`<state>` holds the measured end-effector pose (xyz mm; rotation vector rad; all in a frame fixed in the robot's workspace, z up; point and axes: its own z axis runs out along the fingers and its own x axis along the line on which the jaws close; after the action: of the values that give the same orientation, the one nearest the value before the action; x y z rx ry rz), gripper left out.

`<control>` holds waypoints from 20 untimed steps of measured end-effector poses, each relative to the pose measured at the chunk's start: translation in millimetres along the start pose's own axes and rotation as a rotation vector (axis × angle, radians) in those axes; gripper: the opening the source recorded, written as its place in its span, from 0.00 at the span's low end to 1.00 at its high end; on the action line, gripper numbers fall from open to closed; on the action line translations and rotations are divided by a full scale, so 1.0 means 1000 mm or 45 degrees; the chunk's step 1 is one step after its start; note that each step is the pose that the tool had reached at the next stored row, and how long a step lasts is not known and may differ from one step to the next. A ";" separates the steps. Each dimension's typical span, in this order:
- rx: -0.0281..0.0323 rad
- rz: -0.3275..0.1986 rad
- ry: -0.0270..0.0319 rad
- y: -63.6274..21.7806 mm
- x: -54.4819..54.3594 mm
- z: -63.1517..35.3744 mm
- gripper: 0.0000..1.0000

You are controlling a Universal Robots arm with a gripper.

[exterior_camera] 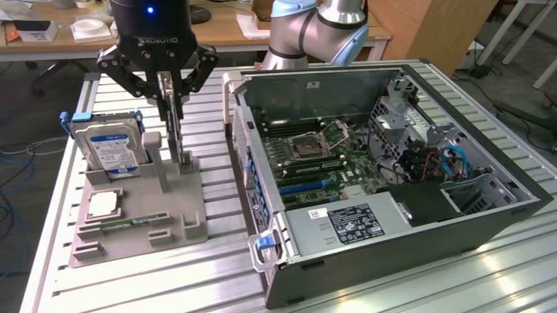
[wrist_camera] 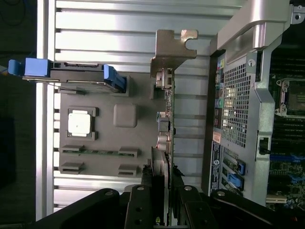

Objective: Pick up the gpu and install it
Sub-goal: 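Pick up the gpu and move the gpu toward the slot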

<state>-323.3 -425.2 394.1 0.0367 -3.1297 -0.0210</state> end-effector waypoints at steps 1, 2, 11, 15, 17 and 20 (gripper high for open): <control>0.0001 0.000 0.0002 0.0000 0.000 -0.0006 0.26; 0.0000 0.000 0.0000 0.0000 0.000 -0.0012 0.26; 0.0000 0.000 0.0002 0.0001 0.000 -0.0072 0.26; 0.0001 0.000 0.0002 0.0002 0.000 -0.0100 0.26; 0.0001 0.000 0.0002 0.0002 0.000 -0.0121 0.26; 0.0000 0.000 0.0001 0.0002 0.000 -0.0153 0.26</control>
<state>-323.3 -425.1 409.4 0.0367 -3.1296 -0.0210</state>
